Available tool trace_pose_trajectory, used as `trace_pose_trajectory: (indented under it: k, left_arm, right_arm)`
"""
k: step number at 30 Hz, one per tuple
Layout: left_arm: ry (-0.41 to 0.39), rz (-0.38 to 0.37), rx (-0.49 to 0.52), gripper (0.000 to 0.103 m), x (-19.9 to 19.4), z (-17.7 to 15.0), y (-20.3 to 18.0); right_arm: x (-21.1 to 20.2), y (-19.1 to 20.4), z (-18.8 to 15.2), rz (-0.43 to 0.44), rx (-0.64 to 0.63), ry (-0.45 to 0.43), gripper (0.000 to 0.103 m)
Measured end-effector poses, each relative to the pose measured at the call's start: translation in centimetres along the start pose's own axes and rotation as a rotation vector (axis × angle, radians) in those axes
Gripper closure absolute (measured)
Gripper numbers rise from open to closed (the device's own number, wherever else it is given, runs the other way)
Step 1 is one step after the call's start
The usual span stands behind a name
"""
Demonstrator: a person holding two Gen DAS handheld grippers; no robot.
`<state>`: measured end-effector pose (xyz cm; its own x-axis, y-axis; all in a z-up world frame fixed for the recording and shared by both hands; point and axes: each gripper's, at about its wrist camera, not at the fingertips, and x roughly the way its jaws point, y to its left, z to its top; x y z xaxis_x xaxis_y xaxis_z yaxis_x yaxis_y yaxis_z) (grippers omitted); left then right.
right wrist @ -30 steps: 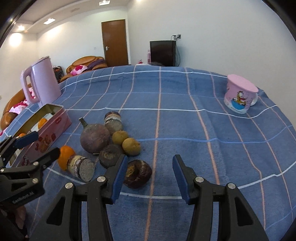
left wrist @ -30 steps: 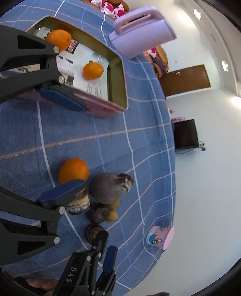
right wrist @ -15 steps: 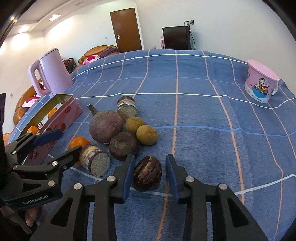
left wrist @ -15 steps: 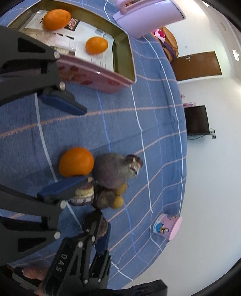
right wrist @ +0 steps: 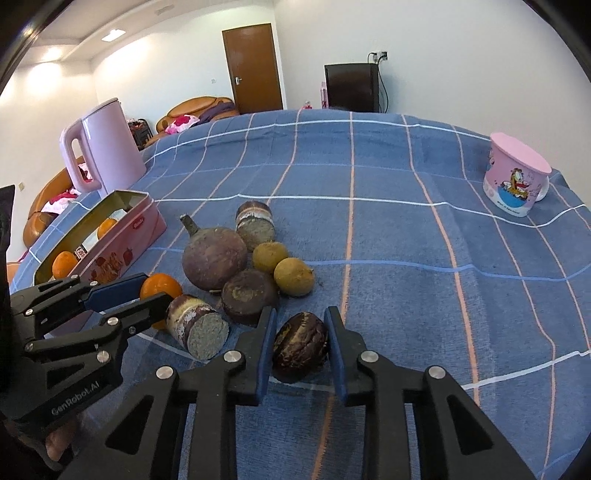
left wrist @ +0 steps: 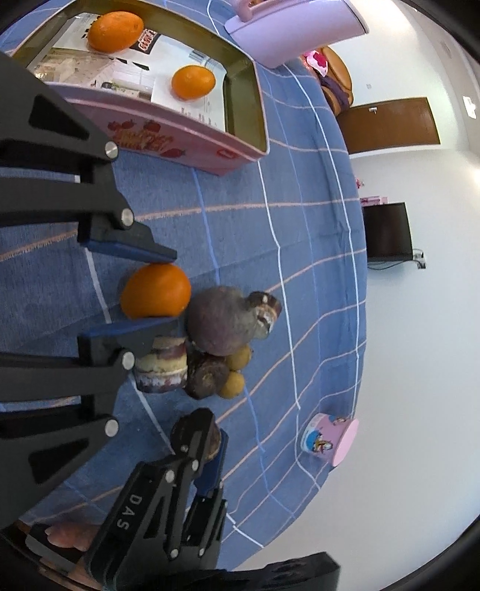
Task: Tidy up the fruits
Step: 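Grasp a dark mangosteen with the right tool while the left tool grasps an orange, then carry the mangosteen and orange with both tools over the tin box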
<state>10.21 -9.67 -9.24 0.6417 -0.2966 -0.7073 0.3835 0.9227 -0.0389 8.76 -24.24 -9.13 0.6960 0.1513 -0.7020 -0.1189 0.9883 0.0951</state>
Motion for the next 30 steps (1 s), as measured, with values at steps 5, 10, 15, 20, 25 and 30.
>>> trace_pose_trajectory:
  k: [5,10,15,20,25,30]
  left_arm:
    - [-0.049,0.035,-0.001,0.073,-0.9,-0.1,0.0]
    - [-0.089,0.063,-0.008,0.073,-1.7,-0.2,0.3]
    - [-0.119,0.081,-0.018,0.073,-2.2,-0.2,0.5]
    - [-0.155,0.104,-0.029,0.073,-2.9,-0.3,0.5]
    - [-0.184,0.126,-0.025,0.073,-3.4,-0.5,0.4]
    - [-0.214,0.142,-0.03,0.073,-3.9,-0.7,0.4]
  right_arm:
    - [-0.7,0.2,0.0,-0.011,-0.009,-0.038,0.075]
    - [-1.5,0.2,0.0,-0.017,-0.013,-0.079,0.075]
    - [-1.8,0.4,0.0,-0.024,-0.021,-0.105,0.075]
    - [-2.6,0.6,-0.1,-0.029,-0.03,-0.15,0.075]
    - [-3.1,0.7,-0.2,-0.032,-0.034,-0.178,0.075]
    - [-3.7,0.8,-0.3,-0.038,-0.037,-0.211,0.075]
